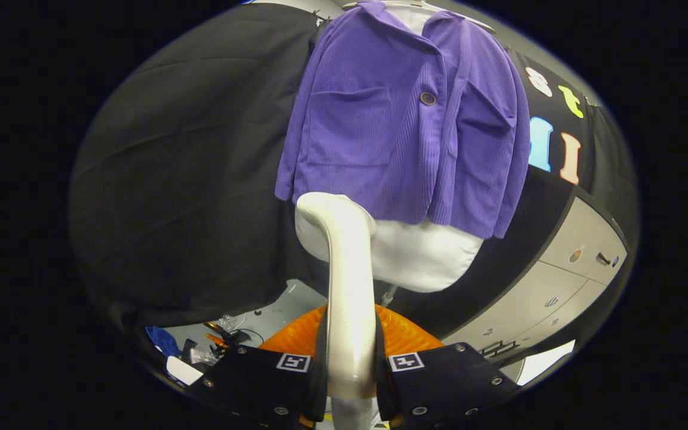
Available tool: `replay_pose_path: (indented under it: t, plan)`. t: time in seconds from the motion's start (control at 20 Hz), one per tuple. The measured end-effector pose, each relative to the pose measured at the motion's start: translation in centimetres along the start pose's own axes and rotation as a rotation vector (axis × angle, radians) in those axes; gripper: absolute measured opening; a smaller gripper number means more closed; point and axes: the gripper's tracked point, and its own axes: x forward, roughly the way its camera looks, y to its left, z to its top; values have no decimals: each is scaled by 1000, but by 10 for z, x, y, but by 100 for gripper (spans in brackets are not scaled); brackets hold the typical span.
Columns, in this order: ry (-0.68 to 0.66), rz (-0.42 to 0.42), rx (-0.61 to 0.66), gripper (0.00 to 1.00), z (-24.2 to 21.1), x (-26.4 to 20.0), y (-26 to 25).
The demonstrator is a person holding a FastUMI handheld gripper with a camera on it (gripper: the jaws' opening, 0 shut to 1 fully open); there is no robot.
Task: Iron the clothes twice with a garment steamer, once on the left side and once on the right side.
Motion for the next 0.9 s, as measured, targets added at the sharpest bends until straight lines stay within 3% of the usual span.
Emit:
replay_pose_path:
  t: [0.3, 0.7, 0.9]
  plan:
    - [23, 7, 29, 33, -31, -26, -10]
    - [-62, -61, 160, 33, -49, -116, -68]
    - [-230, -105, 235, 33, -19, -180, -111]
